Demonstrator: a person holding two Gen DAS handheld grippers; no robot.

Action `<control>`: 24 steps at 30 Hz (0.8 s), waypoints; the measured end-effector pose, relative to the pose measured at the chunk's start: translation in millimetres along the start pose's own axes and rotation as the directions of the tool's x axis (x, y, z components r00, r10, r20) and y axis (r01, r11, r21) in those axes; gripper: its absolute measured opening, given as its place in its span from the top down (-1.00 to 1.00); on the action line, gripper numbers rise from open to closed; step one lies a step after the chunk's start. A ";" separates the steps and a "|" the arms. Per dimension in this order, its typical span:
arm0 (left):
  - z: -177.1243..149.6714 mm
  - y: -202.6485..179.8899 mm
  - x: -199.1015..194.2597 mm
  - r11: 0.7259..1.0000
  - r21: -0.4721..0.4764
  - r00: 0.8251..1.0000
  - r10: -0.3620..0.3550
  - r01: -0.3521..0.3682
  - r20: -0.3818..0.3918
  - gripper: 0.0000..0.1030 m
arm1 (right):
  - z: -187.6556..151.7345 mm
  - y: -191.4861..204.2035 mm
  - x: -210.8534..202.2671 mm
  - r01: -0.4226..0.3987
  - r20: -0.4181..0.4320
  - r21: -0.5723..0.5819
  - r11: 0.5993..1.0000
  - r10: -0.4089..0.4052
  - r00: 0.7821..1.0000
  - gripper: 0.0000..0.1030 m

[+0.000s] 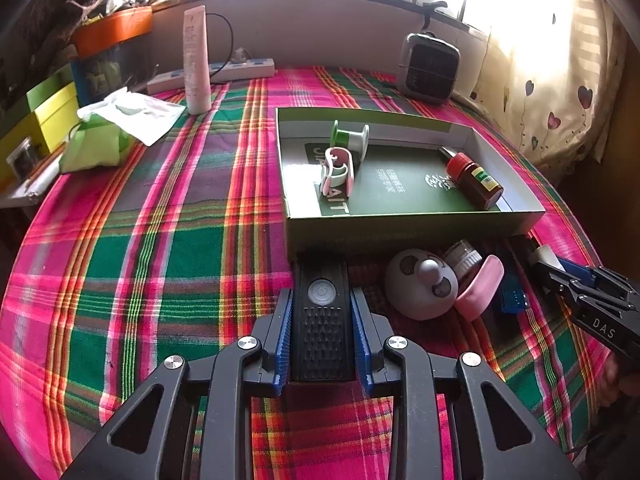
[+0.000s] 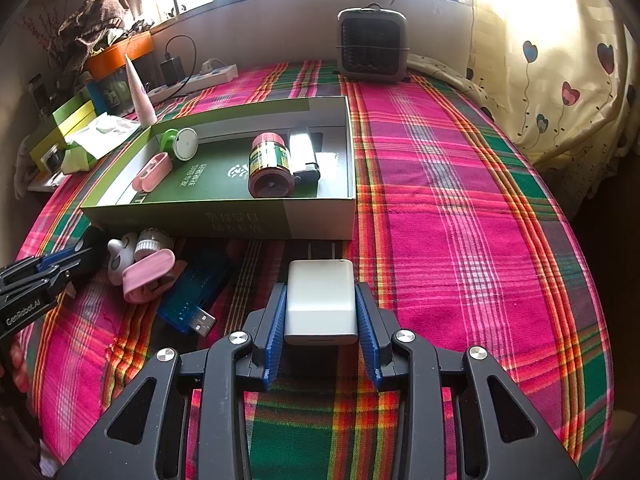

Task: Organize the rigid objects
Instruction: 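Carry the black remote and white charger toward the grey tray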

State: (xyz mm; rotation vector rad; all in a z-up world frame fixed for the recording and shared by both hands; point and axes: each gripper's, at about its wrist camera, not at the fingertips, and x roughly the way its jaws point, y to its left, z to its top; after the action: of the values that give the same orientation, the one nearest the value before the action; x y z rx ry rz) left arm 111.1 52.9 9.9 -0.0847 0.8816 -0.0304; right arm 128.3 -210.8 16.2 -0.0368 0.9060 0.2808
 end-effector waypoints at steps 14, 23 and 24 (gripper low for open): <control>3.6 -0.9 -19.6 1.000 -0.006 0.999 -0.027 0.027 0.031 0.50 | -2.1 -1.1 -13.7 -0.019 0.026 0.010 1.000 0.019 0.999 0.33; 17.7 -5.9 -26.1 0.998 -0.001 0.997 -0.064 0.064 0.052 0.50 | 9.2 1.0 -25.8 -0.033 0.062 -0.008 0.999 0.033 0.997 0.33; 20.3 -6.4 -26.5 0.998 -0.001 0.996 -0.066 0.066 0.056 0.50 | 10.7 1.3 -26.7 -0.038 0.066 -0.009 0.999 0.038 0.997 0.33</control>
State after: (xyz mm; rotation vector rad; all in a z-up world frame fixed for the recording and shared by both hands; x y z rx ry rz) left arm 109.9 49.4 43.7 -0.1172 0.8230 -0.0879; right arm 120.7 -214.0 43.8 -0.0171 0.8408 0.3189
